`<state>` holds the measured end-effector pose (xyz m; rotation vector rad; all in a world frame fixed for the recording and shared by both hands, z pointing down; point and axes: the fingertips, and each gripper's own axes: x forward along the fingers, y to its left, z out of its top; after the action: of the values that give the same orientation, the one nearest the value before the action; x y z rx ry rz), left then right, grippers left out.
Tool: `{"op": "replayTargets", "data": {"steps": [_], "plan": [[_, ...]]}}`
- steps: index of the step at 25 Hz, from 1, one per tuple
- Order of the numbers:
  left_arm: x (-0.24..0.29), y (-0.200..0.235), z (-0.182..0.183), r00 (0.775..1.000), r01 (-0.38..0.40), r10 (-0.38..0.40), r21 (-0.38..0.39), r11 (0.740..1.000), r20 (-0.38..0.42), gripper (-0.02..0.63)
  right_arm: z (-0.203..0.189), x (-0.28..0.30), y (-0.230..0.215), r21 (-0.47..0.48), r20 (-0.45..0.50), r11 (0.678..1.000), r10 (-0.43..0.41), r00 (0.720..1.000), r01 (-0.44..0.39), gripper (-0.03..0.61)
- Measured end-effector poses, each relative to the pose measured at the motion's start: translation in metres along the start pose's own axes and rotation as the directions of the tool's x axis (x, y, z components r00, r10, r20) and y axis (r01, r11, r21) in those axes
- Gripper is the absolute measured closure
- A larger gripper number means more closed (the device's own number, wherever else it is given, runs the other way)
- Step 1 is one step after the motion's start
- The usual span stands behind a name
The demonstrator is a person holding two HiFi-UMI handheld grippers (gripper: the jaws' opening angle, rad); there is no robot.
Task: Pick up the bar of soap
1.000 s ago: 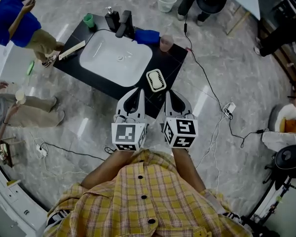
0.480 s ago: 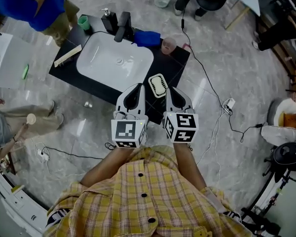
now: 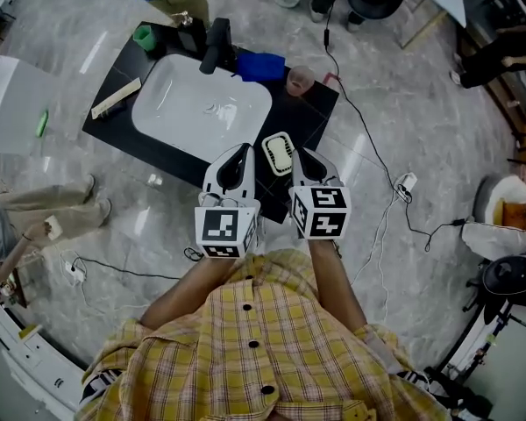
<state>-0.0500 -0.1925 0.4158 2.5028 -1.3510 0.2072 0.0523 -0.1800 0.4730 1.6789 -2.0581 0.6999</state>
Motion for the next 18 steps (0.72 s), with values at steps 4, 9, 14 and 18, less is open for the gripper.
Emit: {"op": "replayTargets", "data": {"steps": [4,9,14,18], "plan": [[0.008,0.005,0.002,0.999,-0.036,0.036,-0.002,0.999,0.007,0.603,-0.006,0.027,-0.005,0.034,-0.039,0.995,0.091,0.995,-0.09,0.555],[0.013,0.009,0.002,0.998,-0.063,0.063,-0.002,0.998,0.003,0.603,-0.03,0.047,-0.013,0.011,-0.1,0.995,0.098,0.99,-0.097,0.555],[0.02,0.009,-0.009,0.996,-0.079,0.079,-0.008,0.997,-0.028,0.603,-0.05,0.061,-0.012,0.011,-0.161,0.992,0.128,0.979,-0.128,0.526],[0.027,0.008,-0.012,0.995,-0.084,0.084,-0.005,0.996,-0.044,0.603,-0.061,0.072,-0.016,0.024,-0.202,0.99,0.141,0.969,-0.139,0.48]]}}
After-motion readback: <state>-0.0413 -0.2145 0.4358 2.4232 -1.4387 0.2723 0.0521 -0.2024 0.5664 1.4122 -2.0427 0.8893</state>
